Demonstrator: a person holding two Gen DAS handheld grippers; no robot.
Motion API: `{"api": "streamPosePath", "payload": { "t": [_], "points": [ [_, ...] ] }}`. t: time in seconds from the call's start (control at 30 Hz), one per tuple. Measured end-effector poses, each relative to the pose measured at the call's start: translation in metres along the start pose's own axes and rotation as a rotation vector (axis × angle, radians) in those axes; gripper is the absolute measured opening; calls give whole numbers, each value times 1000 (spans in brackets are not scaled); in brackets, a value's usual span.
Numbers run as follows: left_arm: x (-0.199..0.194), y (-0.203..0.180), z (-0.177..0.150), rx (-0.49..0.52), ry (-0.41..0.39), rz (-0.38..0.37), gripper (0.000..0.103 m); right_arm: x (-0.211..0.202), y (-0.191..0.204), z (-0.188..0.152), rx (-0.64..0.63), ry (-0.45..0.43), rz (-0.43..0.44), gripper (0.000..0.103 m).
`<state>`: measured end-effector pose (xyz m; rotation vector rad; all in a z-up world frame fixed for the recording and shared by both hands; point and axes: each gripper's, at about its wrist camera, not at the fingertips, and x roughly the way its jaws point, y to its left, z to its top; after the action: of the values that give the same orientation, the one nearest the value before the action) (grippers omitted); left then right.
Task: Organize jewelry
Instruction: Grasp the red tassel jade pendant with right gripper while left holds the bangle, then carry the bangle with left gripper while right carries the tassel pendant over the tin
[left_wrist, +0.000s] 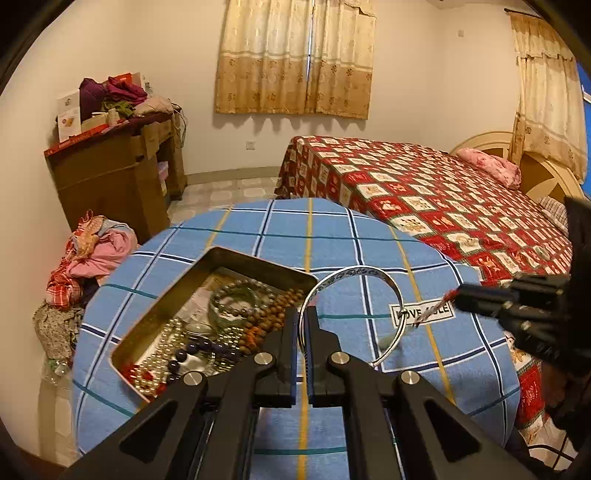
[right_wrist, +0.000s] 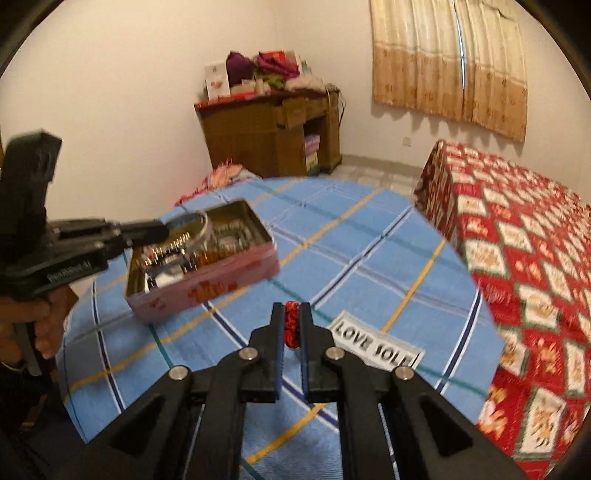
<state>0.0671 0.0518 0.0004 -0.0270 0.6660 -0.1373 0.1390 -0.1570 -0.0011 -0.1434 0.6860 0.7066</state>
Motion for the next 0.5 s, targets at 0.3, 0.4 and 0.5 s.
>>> {"api": "streamPosePath", "payload": {
  "t": [0.3,0.4,0.5],
  "points": [
    [-11,18,5,-8,-20,45,2,-6,6,27,-44,-39,1,9],
    [-12,24,5,-8,-19,70,2,-7,11,35,-57,-48,12,9],
    [-10,32,4,-17,-15,86,2,-6,21,47,-75,-65,24,9]
  ]
}}
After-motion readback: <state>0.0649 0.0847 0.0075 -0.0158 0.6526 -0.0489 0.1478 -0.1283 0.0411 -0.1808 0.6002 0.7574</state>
